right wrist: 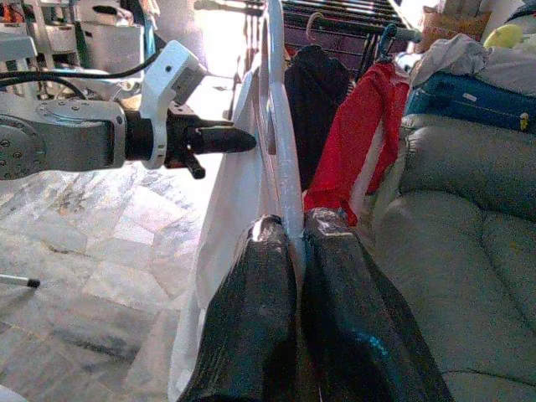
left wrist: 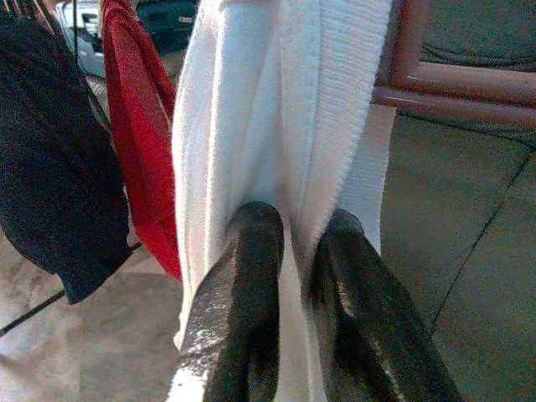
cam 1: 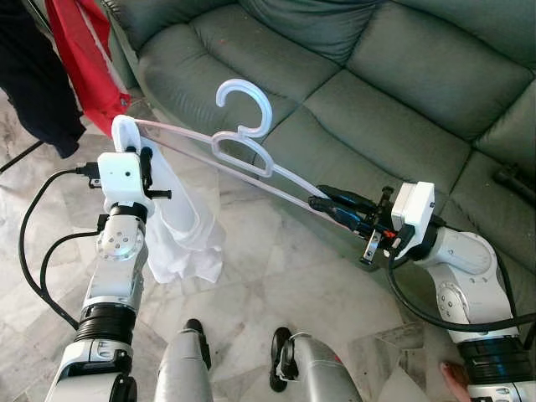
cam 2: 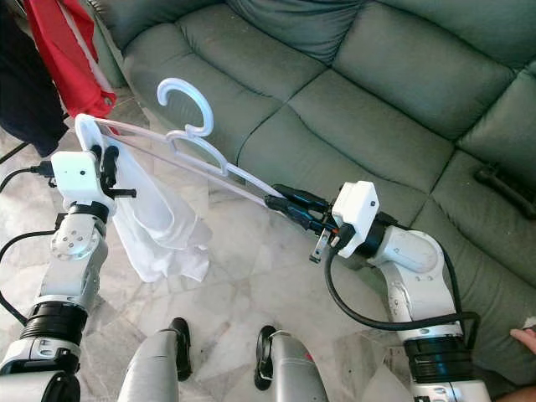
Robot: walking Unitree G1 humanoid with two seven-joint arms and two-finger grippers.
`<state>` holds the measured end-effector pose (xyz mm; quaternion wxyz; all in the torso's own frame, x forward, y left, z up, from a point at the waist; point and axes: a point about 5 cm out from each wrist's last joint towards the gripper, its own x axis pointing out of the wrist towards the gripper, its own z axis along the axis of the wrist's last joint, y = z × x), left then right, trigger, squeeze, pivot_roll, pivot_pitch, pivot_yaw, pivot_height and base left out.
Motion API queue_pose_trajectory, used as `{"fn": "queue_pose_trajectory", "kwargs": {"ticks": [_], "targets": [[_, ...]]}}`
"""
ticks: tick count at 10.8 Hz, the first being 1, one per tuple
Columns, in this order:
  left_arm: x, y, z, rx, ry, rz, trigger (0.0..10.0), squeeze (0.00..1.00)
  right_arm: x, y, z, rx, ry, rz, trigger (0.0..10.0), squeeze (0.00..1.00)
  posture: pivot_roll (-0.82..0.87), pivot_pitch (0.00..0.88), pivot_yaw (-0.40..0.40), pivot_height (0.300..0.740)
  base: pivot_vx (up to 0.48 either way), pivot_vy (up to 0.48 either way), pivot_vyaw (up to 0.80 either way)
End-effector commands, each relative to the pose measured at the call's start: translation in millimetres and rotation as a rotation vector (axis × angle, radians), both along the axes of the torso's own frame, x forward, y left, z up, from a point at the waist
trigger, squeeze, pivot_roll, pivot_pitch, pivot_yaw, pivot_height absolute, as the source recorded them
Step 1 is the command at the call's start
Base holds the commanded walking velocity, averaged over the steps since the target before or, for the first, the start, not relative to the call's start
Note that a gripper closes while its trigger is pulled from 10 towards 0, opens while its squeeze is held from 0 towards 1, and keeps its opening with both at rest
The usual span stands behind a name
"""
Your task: Hang hanger
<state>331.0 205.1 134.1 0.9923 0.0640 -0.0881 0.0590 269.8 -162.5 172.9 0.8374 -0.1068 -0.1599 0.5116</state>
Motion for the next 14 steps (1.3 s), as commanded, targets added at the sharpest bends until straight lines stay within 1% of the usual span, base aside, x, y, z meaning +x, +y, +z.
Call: {"fn": "queue_pose_trajectory", "kwargs": {"ticks": [1, 4, 6, 9, 10, 11, 12, 13, 14], "targets": [[0.2, 4.1, 0.8, -0.001, -0.004, 0.019, 0.0, 0.00, -1.6, 0.2, 13.7, 0.050, -0.060, 0.017, 10.0, 0.00, 0.00, 0.236, -0.081, 0.740, 0.000, 0.000, 0.00], [0.7, 5.1, 2.6, 0.005, -0.011, 0.023, 0.0, 0.00, -1.3, 0.4, 13.1, 0.050, -0.059, 0.018, 10.0, 0.00, 0.00, 0.235, -0.080, 0.740, 0.000, 0.000, 0.00], [1.3, 8.2, 8.5, 0.020, -0.035, 0.031, 0.0, 0.00, -2.6, 0.0, 11.5, 0.048, -0.054, 0.016, 10.0, 0.00, 0.00, 0.235, -0.080, 0.740, 0.000, 0.000, 0.00], [3.7, 11.7, 18.4, 0.063, -0.067, 0.023, 0.0, 0.00, -2.2, 1.2, 9.8, 0.054, -0.049, 0.010, 10.0, 0.00, 0.00, 0.236, -0.073, 0.740, 0.000, 0.000, 0.00], [4.4, 11.6, 28.5, 0.102, -0.105, 0.013, 0.0, 0.00, -2.0, 1.4, 7.9, 0.059, -0.038, 0.006, 10.0, 0.00, 0.00, 0.236, -0.073, 0.740, 0.000, 0.000, 0.00], [4.8, 9.7, 40.0, 0.135, -0.146, 0.000, 0.0, 0.00, -1.8, 1.0, 0.2, 0.074, 0.020, -0.012, 10.0, 0.00, 0.00, 0.236, -0.073, 0.740, 0.000, 0.000, 0.00], [3.5, 6.6, 49.5, 0.186, -0.180, -0.024, 0.0, 0.00, -2.2, 0.5, -13.2, 0.084, 0.096, -0.045, 10.0, 0.00, 0.00, 0.236, -0.073, 0.740, 0.000, 0.000, 0.00], [0.3, 4.5, 52.8, 0.229, -0.193, -0.047, 0.0, 0.00, -3.9, 1.2, -31.8, 0.070, 0.160, -0.090, 10.0, 0.00, 0.01, 0.242, -0.074, 0.740, 0.000, 0.000, 0.00], [-2.7, 4.0, 51.2, 0.234, -0.192, -0.055, 0.0, 0.00, -5.4, 3.5, -45.7, 0.072, 0.210, -0.127, 10.0, 0.00, 0.02, 0.247, -0.072, 0.740, 0.000, 0.000, 0.00]]}}
